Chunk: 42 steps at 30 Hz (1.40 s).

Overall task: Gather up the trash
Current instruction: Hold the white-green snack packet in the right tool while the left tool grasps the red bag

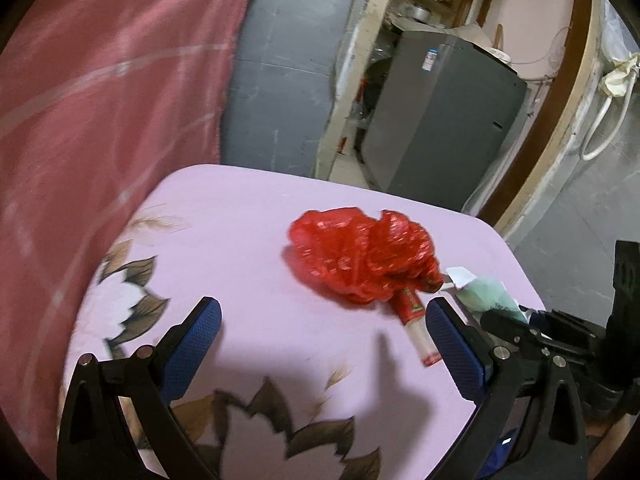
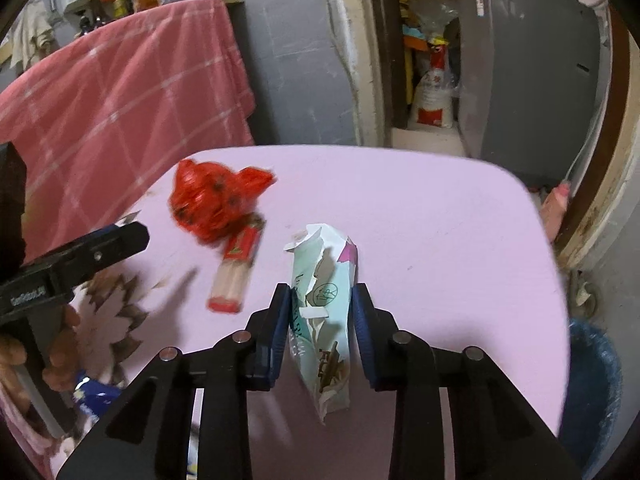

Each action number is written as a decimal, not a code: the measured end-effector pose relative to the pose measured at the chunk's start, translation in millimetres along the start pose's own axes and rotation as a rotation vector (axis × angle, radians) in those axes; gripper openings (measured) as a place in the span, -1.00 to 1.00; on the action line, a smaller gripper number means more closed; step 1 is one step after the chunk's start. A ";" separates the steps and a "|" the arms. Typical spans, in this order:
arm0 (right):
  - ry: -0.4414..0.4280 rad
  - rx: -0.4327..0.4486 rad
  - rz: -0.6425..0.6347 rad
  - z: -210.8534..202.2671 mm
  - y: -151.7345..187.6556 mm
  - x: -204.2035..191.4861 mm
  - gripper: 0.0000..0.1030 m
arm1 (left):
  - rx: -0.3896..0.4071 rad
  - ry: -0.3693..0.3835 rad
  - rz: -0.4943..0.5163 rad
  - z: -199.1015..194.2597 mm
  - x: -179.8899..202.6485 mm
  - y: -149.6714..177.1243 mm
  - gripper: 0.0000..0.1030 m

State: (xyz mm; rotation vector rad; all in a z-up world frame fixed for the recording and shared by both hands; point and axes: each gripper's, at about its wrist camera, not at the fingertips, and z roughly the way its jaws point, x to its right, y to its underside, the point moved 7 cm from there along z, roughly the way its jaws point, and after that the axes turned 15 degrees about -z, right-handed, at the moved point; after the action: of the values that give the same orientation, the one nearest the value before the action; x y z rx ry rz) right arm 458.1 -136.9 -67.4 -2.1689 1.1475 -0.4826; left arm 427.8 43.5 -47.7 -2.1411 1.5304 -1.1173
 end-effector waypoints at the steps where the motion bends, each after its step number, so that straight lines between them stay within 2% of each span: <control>1: 0.000 0.000 0.005 1.1 -2.0 2.7 -0.44 | -0.005 0.005 -0.001 3.3 2.2 -1.2 0.94; 6: -0.019 0.000 0.048 5.4 -1.3 14.5 -0.44 | -0.015 0.005 -0.024 18.9 7.0 -9.6 0.94; 10: -0.041 0.005 0.068 6.3 -2.4 17.1 -0.44 | -0.060 0.009 -0.056 25.7 5.2 -13.3 0.93; 19: -0.032 0.028 0.062 2.0 -10.4 24.1 -0.45 | -0.021 0.025 -0.066 12.6 7.1 -28.7 0.93; 27: -0.028 0.037 0.081 2.2 -19.1 29.9 -0.45 | -0.049 -0.027 0.020 40.5 25.4 -33.7 0.93; 30: -0.034 0.036 0.084 3.0 -18.7 30.8 -0.45 | -0.046 -0.029 0.008 46.7 27.8 -36.6 0.93; 37: -0.040 0.055 0.092 -0.4 -18.3 36.1 -0.44 | -0.022 0.026 -0.019 41.5 25.1 -44.5 0.94; 42: -0.030 0.051 0.093 2.3 -19.9 39.6 -0.44 | -0.048 0.001 -0.048 53.1 22.5 -50.2 0.92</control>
State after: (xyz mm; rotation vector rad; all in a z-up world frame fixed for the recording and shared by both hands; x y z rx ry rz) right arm 493.3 -160.7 -54.5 -2.0625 1.2014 -0.4322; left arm 503.3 32.8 -42.2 -2.2201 1.5284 -1.1087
